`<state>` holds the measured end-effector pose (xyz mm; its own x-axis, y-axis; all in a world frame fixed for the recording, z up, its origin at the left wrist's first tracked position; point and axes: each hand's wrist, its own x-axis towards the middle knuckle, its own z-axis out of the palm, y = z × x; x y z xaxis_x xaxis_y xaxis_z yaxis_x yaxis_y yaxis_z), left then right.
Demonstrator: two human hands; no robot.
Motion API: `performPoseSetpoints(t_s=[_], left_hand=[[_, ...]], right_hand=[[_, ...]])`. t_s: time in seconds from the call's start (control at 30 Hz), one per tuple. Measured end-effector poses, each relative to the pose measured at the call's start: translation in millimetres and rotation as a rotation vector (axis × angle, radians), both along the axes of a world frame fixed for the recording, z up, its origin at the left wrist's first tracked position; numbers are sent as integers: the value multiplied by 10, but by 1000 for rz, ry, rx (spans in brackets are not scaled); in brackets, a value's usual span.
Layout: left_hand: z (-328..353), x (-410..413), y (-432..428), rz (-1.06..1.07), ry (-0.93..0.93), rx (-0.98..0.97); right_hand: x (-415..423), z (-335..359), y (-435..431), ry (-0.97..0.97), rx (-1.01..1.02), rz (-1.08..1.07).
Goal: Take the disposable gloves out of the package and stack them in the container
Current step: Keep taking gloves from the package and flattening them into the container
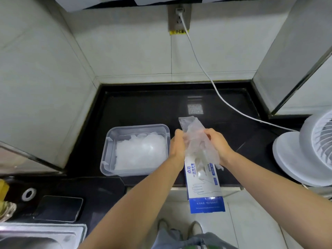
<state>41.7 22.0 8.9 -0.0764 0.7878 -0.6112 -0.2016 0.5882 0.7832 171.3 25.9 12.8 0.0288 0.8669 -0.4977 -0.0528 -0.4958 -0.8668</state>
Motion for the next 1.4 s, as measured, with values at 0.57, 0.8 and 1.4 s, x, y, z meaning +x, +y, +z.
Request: performPoseSetpoints(t_s=[0.57, 0.8, 1.4], left_hand=[[-10, -1061, 170, -198, 1114, 393], [-113, -1508, 188, -210, 1112, 359], [-367, -1940, 99, -387, 1348, 89]], right_hand=[[-615, 117, 279, 25, 49, 375], [-959, 96, 472, -362, 100, 503], [-1781, -499, 408, -974, 380, 848]])
